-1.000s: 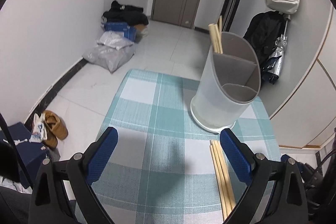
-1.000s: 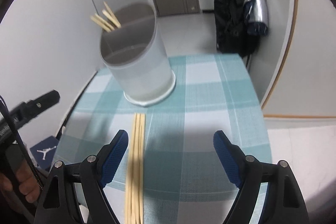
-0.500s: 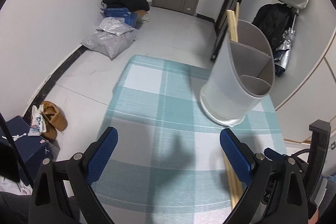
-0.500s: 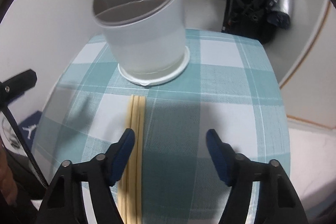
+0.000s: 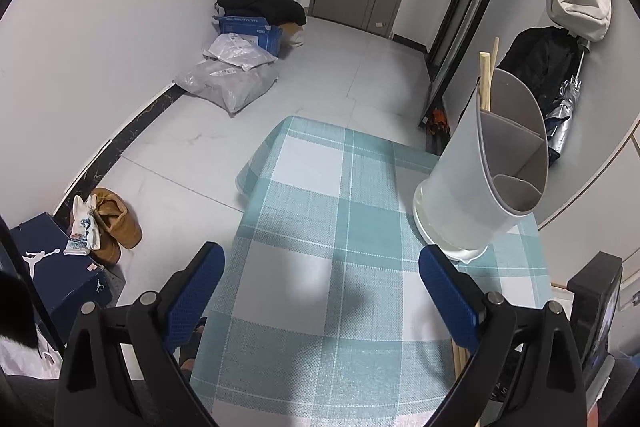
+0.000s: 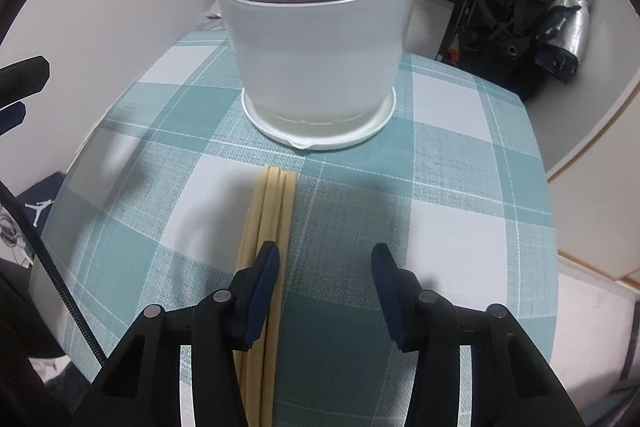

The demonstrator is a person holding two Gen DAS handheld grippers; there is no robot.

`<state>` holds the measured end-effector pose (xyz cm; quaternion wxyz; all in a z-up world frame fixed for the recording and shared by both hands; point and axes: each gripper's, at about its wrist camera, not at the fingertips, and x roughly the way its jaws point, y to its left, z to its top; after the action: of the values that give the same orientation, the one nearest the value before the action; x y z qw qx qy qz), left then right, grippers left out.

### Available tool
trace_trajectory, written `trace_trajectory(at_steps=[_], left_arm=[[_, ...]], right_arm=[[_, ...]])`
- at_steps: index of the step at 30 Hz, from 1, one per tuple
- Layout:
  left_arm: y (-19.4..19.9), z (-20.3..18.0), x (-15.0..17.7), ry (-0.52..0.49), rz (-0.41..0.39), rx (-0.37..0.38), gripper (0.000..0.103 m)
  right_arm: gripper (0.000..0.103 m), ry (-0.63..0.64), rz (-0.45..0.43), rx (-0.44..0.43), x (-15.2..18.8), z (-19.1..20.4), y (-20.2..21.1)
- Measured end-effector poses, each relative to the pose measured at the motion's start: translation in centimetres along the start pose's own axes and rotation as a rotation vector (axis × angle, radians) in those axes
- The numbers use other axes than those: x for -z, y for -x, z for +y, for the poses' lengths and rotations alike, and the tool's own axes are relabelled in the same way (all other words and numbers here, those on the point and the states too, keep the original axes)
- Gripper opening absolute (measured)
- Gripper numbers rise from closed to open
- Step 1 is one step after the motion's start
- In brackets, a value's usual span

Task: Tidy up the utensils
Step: 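Move both open grippers back down toward the chopstick bundle on the cloth, then close the right gripper on one chopstick while the left gripper closes on another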

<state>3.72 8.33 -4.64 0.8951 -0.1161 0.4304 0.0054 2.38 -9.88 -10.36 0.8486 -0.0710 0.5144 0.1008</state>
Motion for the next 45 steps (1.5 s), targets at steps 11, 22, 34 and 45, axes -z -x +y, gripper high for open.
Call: trace_trajectory(at_steps=[11, 22, 34, 45], left_arm=[[0.2, 0.8, -1.0, 0.052, -0.010, 0.002, 0.096], [0.3, 1.1, -1.2, 0.083, -0.002, 0.018, 0.096], [0.0, 0.8, -0.9, 0.065, 0.028, 0.016, 0.096], [-1.9, -2.2, 1.3, -0.023, 0.135, 0.052, 0.096]], right_arm=[[0.022, 0.073, 0.061, -0.037, -1.8, 1.2, -0.8], [0.005, 0.088, 0.153, -0.118, -1.7, 0.0, -0.3], [0.014, 0.141, 0.141, -0.103, -3.9, 1.0, -1.7], [0.005, -0.094, 0.103, -0.265, -4.7, -4.4, -1.9]])
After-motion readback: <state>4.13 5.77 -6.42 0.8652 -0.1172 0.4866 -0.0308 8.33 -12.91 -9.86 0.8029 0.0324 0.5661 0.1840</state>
